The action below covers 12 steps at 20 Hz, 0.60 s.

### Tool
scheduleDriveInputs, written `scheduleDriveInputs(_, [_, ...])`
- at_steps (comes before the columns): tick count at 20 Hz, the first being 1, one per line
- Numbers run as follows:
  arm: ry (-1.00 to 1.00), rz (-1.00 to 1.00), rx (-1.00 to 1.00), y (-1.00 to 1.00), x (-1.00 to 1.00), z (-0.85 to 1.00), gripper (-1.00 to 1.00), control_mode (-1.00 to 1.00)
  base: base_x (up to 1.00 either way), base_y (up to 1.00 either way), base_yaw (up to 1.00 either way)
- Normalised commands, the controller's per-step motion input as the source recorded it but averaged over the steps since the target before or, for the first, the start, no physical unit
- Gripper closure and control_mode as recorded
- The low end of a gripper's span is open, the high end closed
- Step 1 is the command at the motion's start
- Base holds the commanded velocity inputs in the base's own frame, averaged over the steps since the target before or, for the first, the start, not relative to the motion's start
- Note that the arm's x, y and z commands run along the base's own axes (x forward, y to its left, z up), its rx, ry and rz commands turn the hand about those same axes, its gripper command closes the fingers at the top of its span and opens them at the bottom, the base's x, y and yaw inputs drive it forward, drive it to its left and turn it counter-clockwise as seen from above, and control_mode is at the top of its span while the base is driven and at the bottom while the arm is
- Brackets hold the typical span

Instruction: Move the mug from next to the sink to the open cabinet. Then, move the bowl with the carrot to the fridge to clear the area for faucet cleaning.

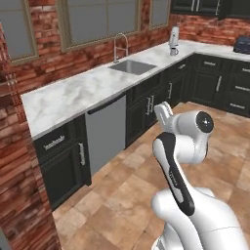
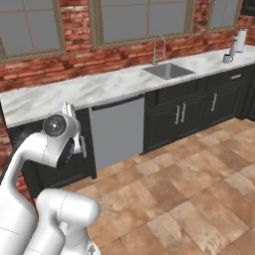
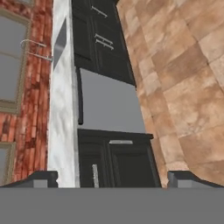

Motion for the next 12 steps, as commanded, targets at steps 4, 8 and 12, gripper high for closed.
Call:
scheduleDriveInputs(4, [0.0, 0.0, 0.0, 0.0, 0.0, 0.0, -1.0, 1.0, 0.7, 0.44, 0.25])
scheduleDriveInputs(8, [0.0, 0.0, 0.0, 0.0, 0.0, 0.0, -1.0, 1.0, 1.0, -0.08, -0.15])
scheduleDriveInputs(12, [0.0, 0.0, 0.0, 0.0, 0.0, 0.0, -1.0, 1.0, 1.0, -0.27, -0.03])
